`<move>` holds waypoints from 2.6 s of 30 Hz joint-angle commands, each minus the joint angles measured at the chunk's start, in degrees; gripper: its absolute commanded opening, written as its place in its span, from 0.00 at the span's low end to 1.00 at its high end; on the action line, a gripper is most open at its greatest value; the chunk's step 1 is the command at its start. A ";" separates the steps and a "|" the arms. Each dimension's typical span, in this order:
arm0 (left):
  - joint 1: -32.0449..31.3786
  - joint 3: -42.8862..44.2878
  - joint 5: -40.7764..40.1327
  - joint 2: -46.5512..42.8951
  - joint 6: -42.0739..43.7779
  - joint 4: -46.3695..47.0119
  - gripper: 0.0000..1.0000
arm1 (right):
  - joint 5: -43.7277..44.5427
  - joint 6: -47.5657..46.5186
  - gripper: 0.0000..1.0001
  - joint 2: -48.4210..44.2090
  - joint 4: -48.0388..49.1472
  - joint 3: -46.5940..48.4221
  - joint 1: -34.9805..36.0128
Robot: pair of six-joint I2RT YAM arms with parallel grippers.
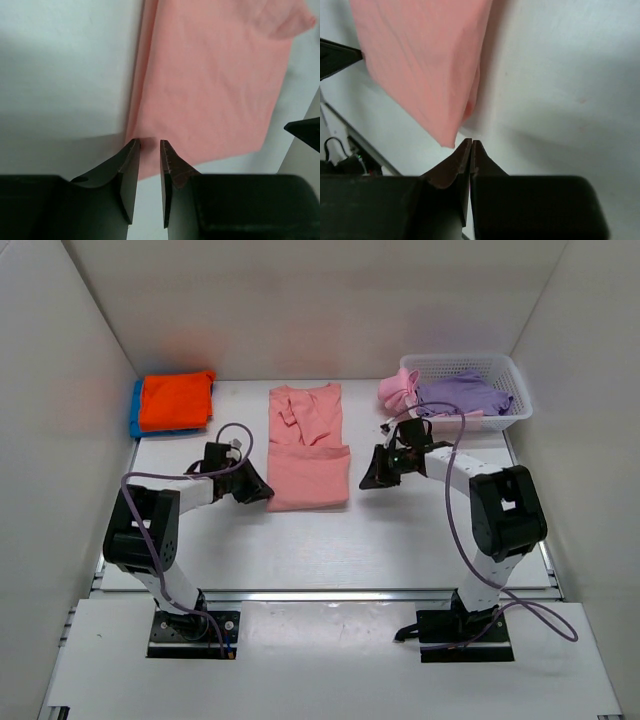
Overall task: Fold and stack the t-shirts
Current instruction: Grab one side of the 2/3 rectangular tshirt with both arms, then fold the long partially folded tshirt into a neat square
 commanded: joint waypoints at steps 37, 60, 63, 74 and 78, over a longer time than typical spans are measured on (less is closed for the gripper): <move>-7.41 -4.26 -8.03 -8.20 6.04 -7.31 0.51 | -3.80 6.22 0.40 -4.15 11.58 -12.20 5.17; -8.38 -7.25 -11.64 -1.97 -3.18 -1.24 0.33 | -5.55 13.87 0.43 6.03 25.01 -16.08 3.77; -7.94 -7.52 -10.94 -1.96 -3.10 -1.77 0.08 | -5.73 14.22 0.00 8.58 24.33 -14.06 4.73; -13.11 -13.65 -10.06 -11.62 5.60 -17.05 0.00 | -1.17 8.51 0.01 -1.06 10.79 -20.02 10.17; -15.14 -20.86 -9.00 -21.80 4.29 -20.92 0.00 | -0.20 10.08 0.00 -7.99 8.68 -26.26 14.65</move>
